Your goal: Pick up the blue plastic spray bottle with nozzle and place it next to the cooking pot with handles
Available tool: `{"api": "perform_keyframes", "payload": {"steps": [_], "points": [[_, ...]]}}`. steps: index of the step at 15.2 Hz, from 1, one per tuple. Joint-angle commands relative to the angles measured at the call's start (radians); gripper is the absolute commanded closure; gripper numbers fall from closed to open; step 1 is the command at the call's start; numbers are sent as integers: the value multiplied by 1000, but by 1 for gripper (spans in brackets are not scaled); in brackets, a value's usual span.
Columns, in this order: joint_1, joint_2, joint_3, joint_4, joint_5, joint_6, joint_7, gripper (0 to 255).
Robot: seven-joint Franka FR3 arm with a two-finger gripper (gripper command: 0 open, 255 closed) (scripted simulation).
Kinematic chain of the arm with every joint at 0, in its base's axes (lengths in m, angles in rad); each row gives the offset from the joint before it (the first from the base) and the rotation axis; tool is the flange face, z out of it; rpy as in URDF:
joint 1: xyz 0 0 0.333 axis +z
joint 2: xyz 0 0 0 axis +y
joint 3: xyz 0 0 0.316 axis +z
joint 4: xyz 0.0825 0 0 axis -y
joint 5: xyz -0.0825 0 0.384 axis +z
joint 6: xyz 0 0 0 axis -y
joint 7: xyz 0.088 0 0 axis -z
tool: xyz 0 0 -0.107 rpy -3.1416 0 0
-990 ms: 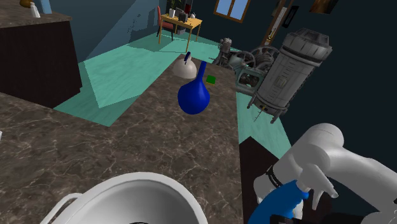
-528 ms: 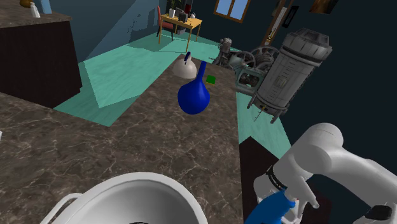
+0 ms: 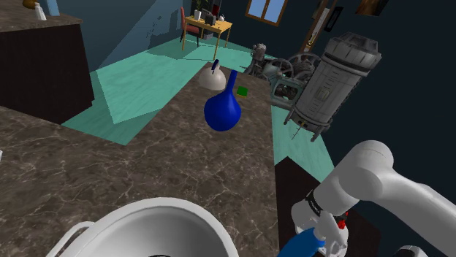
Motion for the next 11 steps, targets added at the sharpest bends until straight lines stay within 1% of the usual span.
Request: {"api": "perform_keyframes", "payload": {"steps": [1, 9, 11], "points": [[9, -13, 22, -12, 23, 8, 8, 255], [43, -55, 106, -58, 108, 40, 33, 255], [43, -54, 106, -58, 108, 41, 34, 255]]}}
